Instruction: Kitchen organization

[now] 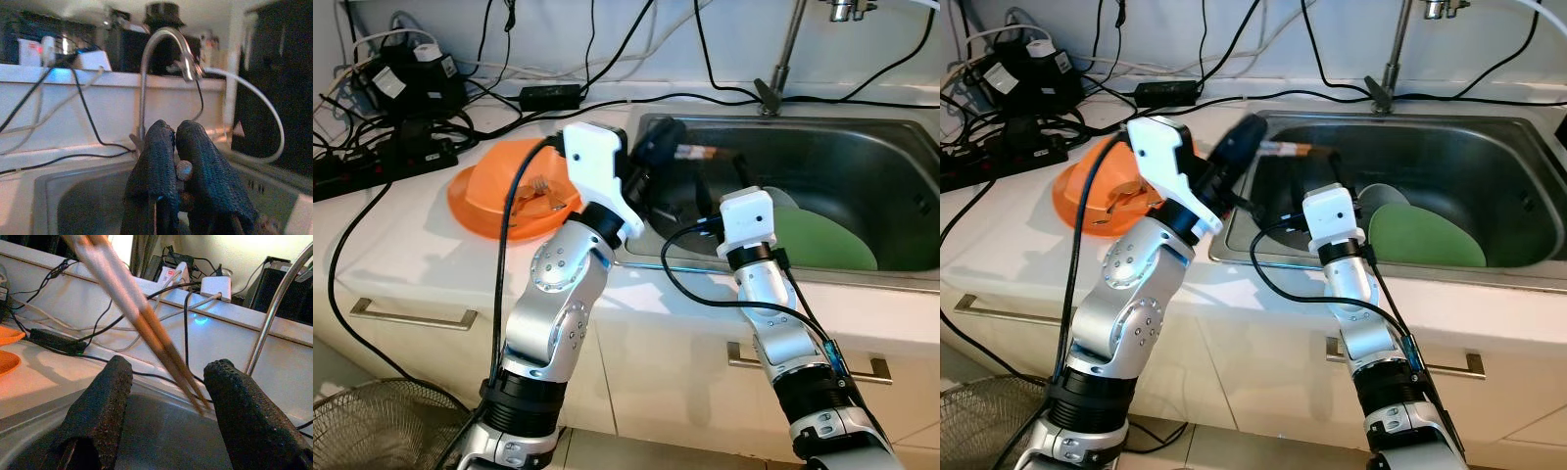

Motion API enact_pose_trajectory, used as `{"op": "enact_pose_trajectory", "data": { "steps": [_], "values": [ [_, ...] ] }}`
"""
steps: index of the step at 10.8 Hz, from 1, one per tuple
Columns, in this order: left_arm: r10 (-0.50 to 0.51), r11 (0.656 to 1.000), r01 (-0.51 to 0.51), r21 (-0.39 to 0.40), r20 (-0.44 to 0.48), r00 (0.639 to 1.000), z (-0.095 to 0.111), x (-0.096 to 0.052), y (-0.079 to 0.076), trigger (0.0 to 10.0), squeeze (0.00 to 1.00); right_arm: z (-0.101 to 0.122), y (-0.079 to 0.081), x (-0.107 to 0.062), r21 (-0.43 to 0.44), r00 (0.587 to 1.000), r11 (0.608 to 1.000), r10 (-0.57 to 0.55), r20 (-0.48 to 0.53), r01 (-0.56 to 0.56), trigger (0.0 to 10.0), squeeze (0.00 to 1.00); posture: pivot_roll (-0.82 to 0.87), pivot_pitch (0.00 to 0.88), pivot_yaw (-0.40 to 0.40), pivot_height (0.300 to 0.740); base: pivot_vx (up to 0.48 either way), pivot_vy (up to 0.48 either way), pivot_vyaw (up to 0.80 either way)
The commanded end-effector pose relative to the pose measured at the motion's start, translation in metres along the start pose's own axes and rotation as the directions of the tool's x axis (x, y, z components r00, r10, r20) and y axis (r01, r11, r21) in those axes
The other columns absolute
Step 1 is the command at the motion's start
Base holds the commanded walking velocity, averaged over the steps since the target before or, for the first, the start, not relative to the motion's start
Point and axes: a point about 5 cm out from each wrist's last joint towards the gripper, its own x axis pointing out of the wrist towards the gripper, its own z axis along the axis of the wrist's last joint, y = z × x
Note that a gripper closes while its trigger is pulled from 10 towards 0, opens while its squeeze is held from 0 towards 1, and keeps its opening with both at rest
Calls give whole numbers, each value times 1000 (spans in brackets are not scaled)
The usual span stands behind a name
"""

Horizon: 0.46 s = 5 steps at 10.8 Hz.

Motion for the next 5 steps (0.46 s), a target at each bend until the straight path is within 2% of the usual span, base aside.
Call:
{"op": "enact_pose_trajectory", "data": {
  "steps": [1, 5],
  "values": [
    [-15, 1000, 15, 15, -22, 1000, -3, -2, -1, 10000, 0, 5, 3, 4, 1, 1000, 1000, 7, 26, -8, 10000, 0, 60, 0, 97, 740, 0, 0, 0],
    [-25, 999, 27, 35, -72, 997, -9, -7, 0, 10000, 0, 6, 3, 6, 4, 1000, 1000, -1, 27, 1, 10000, 0, 63, 0, 98, 740, 0, 0, 0]
  ]
}}
